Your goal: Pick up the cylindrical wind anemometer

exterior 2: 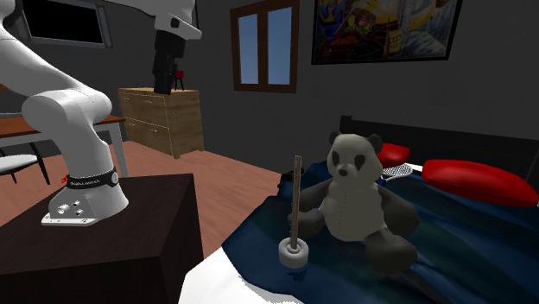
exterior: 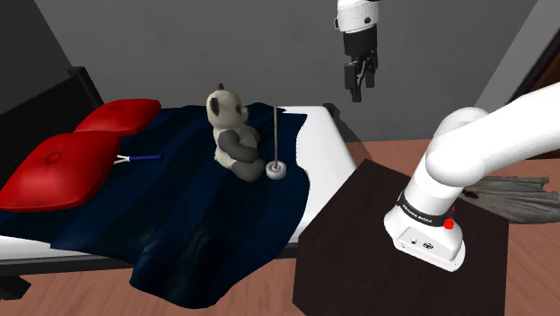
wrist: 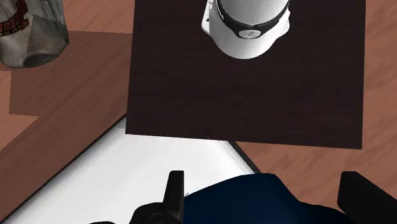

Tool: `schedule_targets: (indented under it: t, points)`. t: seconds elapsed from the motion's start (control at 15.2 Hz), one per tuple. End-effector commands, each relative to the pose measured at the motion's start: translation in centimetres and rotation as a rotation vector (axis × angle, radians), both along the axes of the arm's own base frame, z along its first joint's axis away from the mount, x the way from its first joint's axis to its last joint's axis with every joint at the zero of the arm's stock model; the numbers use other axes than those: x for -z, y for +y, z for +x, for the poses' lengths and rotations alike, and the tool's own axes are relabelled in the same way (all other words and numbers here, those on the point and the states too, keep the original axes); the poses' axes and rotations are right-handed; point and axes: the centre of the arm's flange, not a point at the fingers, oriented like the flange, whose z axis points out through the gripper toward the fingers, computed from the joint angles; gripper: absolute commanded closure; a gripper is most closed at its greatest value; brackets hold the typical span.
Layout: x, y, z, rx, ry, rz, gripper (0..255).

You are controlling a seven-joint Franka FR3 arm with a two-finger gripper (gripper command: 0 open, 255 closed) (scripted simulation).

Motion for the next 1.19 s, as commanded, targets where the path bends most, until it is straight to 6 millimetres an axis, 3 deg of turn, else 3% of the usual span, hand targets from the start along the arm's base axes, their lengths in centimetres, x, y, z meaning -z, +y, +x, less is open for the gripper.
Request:
schedule_targets:
  t: [0.0,0.53,1.12]
  points:
    - [0.0,0.0,0.0,0.000,0.000,0.000,0]
    - [4.4,0.2,9.3,0.213,-0.027,0.018,0]
    - [9.1,-1.9,19.6,0.452,-0.056,0.037,0]
